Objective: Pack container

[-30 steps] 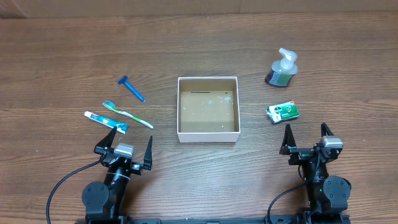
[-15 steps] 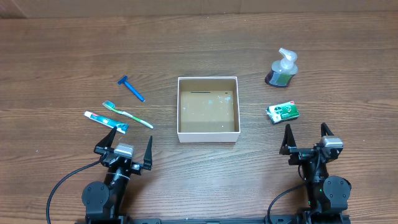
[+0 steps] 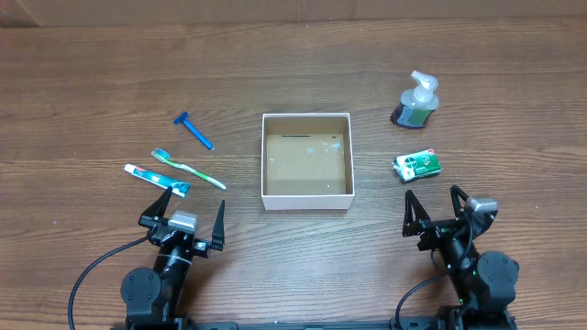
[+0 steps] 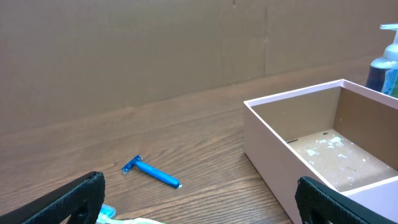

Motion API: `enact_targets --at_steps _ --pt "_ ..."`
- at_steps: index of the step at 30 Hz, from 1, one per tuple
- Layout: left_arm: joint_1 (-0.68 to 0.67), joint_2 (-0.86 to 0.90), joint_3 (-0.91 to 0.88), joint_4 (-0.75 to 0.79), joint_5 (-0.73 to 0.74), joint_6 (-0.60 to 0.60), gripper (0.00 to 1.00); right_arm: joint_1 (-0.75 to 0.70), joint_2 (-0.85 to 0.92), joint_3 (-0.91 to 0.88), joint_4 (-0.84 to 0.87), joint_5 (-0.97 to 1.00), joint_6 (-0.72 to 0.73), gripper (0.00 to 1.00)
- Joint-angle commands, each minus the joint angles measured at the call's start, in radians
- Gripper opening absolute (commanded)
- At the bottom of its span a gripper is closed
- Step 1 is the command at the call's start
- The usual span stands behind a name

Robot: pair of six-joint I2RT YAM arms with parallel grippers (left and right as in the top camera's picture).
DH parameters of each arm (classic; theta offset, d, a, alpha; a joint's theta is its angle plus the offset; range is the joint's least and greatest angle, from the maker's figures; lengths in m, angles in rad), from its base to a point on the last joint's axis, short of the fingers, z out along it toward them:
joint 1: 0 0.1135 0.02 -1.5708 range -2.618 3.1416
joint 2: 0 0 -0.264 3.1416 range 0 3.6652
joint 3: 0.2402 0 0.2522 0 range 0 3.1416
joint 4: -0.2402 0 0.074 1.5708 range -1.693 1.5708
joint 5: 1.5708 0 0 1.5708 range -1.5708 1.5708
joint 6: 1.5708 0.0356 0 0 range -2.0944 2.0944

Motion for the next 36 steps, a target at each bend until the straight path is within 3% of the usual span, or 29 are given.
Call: enact_targets --at_steps 1,5,10,16,29,36 --pt "0.006 -0.010 -0.003 0.001 -0.010 0.011 1.00 0.005 0.154 0.164 -0.004 -0.037 -0.017 1.00" --pt "0.006 -0.010 -0.003 0.001 -0.011 0.011 1.00 0.005 0.407 0.365 -0.066 -0.074 -0.030 1.00" --pt "0.006 -0.010 -0.003 0.001 -0.010 0.011 1.00 0.005 0.782 0.726 -0.314 -0.088 -0.081 1.00" --pt "0.006 -0.010 -0.003 0.001 -0.011 0.011 1.00 0.005 1.085 1.052 -0.482 -0.087 -0.145 1.00" --pt "0.006 -0.010 -0.003 0.001 -0.010 0.011 1.00 0.002 1.252 1.104 -0.302 -0.039 -0.174 1.00" --pt "0.006 -0.010 -0.003 0.001 -0.010 0.011 1.00 -0.004 1.361 1.104 -0.230 -0.031 -0.268 1.00"
